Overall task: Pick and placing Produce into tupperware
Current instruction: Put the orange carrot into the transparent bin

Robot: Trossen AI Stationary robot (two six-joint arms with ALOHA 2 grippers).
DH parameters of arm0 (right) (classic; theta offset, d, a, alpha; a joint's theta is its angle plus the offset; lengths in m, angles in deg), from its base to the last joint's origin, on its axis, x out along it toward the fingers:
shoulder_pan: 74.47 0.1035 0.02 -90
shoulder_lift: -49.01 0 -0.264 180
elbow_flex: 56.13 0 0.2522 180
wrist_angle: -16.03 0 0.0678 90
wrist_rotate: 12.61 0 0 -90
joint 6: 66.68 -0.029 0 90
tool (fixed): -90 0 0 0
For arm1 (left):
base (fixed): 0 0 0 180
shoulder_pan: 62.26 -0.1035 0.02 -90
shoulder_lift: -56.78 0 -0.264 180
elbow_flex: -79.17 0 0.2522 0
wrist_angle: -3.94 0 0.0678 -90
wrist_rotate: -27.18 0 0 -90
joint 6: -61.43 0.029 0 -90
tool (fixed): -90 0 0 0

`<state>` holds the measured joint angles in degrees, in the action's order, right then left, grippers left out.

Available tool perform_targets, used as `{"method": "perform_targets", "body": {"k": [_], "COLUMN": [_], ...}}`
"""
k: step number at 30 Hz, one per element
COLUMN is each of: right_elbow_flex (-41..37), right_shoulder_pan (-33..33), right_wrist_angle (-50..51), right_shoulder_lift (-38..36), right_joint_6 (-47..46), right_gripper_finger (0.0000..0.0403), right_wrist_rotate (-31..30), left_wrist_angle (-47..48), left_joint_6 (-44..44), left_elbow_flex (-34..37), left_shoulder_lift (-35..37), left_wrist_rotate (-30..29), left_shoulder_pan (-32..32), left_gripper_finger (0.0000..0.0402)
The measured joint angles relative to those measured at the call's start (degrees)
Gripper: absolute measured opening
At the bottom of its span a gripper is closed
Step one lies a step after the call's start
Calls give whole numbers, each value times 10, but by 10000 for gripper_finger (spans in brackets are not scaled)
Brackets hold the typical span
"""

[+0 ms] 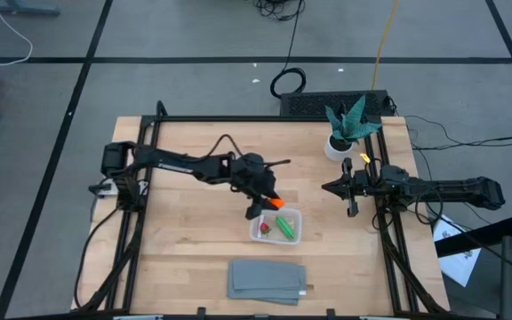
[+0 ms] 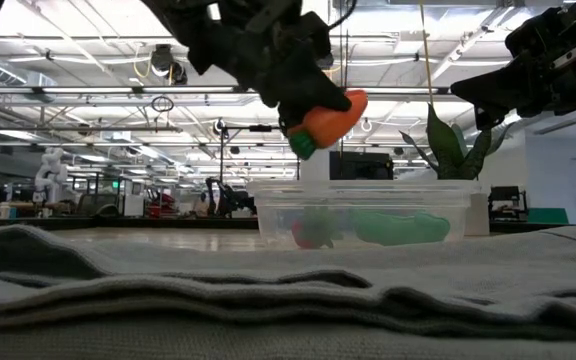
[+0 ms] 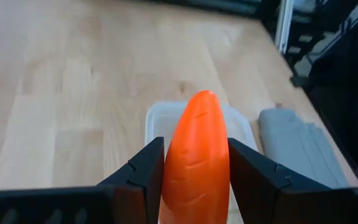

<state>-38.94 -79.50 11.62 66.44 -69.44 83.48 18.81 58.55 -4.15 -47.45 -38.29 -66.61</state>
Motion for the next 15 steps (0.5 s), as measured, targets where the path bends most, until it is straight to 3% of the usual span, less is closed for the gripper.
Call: {"method": "perform_targets", "body": {"k": [15], "right_elbow_flex": [0], "right_shoulder_pan": [0], "right_wrist_angle": [-1], "right_shoulder_lift": [0], "right_joint_6": [0], "right_gripper_finger": [0], "right_wrist_rotate": [0], "left_wrist_angle": [14], "left_joint_6": [-1], "left_elbow_flex": [-12], "left_shoulder_lift": [-66], "left_wrist_rotate": [-25], "left_shoulder_pan": [31], "left_gripper_finger": [150]}}
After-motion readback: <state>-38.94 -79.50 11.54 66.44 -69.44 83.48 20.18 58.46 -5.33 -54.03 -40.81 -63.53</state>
